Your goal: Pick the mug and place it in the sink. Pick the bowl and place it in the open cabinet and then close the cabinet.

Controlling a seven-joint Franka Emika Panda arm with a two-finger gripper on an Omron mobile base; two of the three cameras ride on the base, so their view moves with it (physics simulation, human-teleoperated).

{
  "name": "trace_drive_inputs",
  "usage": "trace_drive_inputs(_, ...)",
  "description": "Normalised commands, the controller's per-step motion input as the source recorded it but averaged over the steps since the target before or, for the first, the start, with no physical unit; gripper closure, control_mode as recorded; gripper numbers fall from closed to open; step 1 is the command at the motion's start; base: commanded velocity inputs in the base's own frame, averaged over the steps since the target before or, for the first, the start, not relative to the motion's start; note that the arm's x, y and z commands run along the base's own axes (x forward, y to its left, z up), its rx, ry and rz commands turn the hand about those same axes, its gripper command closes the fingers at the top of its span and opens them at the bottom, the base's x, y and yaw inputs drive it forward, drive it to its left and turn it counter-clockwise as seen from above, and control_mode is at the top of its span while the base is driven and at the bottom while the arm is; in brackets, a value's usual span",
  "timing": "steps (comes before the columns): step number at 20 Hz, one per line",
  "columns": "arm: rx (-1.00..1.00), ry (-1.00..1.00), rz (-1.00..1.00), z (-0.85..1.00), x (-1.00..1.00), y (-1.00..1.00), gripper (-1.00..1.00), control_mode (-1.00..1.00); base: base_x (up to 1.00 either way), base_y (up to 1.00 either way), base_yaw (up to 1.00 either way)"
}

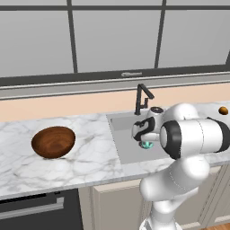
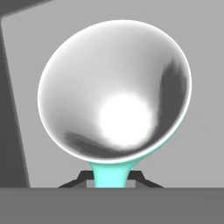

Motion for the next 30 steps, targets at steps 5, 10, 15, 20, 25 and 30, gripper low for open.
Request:
trace_drive_inputs(5, 0.00, 0.00, 0.00, -0.21, 0.03, 0.00, 1.00, -1.00, 0.00, 0.00, 0.00)
trace_drive_inputs(10, 0.00, 0.00, 0.00, -0.21, 0.20, -0.06, 1.00, -1.00, 0.00, 0.00, 0.00)
trace_drive_inputs(15, 0.00, 0.00, 0.00, -0.22, 0.21, -0.08, 1.00, -1.00, 0.00, 0.00, 0.00)
trace_drive_inputs(20, 0.00, 0.00, 0.00, -0.22, 0.13, -0.08, 1.00, -1.00, 0.00, 0.00, 0.00)
trace_drive_inputs(25, 0.00, 0.00, 0.00, -0.21, 0.12, -0.13, 1.00, -1.00, 0.00, 0.00, 0.00)
trace_drive_inputs(30, 0.00, 0.00, 0.00, -0.21, 0.05, -0.14, 1.00, -1.00, 0.00, 0.00, 0.00)
